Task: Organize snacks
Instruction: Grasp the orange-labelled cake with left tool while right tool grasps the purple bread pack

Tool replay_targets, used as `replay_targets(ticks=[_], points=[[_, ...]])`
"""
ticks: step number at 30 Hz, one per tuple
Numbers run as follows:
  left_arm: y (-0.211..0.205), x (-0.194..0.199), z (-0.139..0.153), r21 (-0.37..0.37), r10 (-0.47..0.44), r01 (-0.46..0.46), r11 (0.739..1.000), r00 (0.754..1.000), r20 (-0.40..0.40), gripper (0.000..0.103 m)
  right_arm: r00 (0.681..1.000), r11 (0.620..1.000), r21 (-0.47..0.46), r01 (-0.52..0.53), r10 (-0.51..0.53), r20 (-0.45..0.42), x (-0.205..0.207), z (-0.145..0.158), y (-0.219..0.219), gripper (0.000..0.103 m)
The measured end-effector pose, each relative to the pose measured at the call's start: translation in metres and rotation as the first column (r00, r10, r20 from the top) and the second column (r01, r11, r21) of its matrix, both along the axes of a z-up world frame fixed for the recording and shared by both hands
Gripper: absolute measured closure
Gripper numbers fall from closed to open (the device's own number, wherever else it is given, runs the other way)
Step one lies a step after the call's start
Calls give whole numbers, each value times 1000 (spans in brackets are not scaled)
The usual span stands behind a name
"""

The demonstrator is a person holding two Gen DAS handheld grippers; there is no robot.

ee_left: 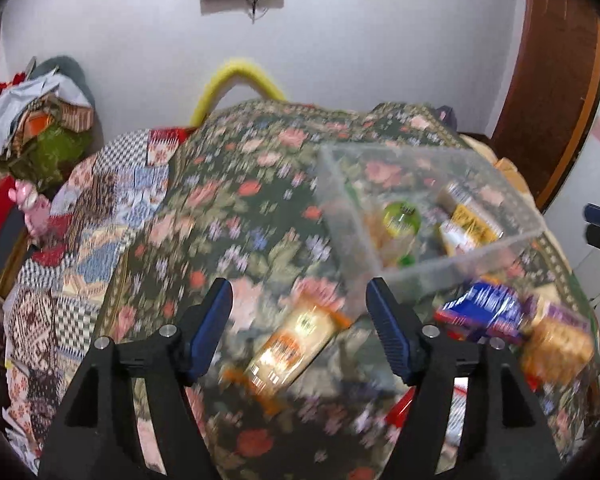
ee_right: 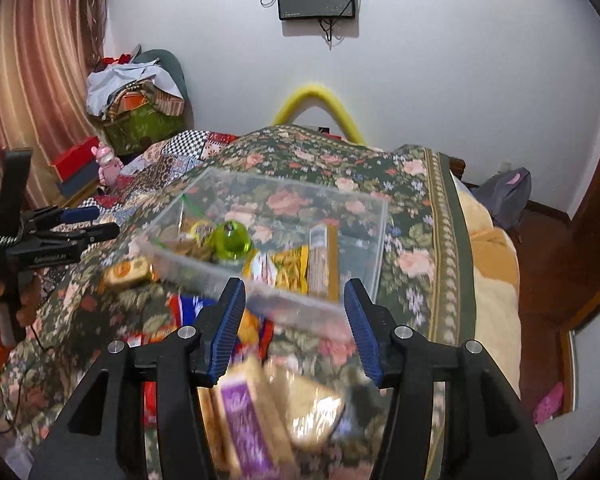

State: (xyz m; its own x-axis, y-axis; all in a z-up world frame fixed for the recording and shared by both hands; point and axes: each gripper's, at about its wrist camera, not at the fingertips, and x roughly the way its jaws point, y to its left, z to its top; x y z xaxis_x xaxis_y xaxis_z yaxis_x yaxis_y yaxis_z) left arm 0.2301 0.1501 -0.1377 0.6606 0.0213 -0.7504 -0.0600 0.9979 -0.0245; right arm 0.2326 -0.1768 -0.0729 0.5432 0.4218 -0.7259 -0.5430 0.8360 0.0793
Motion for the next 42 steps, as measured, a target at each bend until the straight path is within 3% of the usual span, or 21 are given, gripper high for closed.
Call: replay_targets(ticks=[8, 16, 17, 22, 36, 38, 42], points=[[11, 3, -50, -5, -17, 16, 1000, 995, -103, 34, 994, 999, 4, 49, -49, -97, -28, -35, -15, 51], [1, 22, -87, 7, -46, 48, 999, 985, -165, 34, 987, 999, -10, 51, -52, -152, -45, -47, -21, 49], [-1, 20, -87, 25, -42, 46, 999, 988, -146, 35, 987, 999, -7, 47, -47, -156, -46, -48, -21, 48], [-7, 9, -84, 13, -58, 60, 998, 989, -138, 68, 983, 1000, -1, 31, -31, -183, -50, -51, -19, 47], [-37, -69, -49, -47, -71, 67, 997, 993, -94, 69, 982, 993, -99, -67, 49, -181, -51, -73, 13, 47], [-42, -75, -41, -43, -75, 72, 996, 994, -79, 69, 982, 993, -101, -66, 47, -185, -51, -77, 14, 57], [-50, -83, -27, -45, -85, 83, 996, 995, -54, 69, 985, 996, -64, -57, 45, -169, -55, -72, 11, 62]])
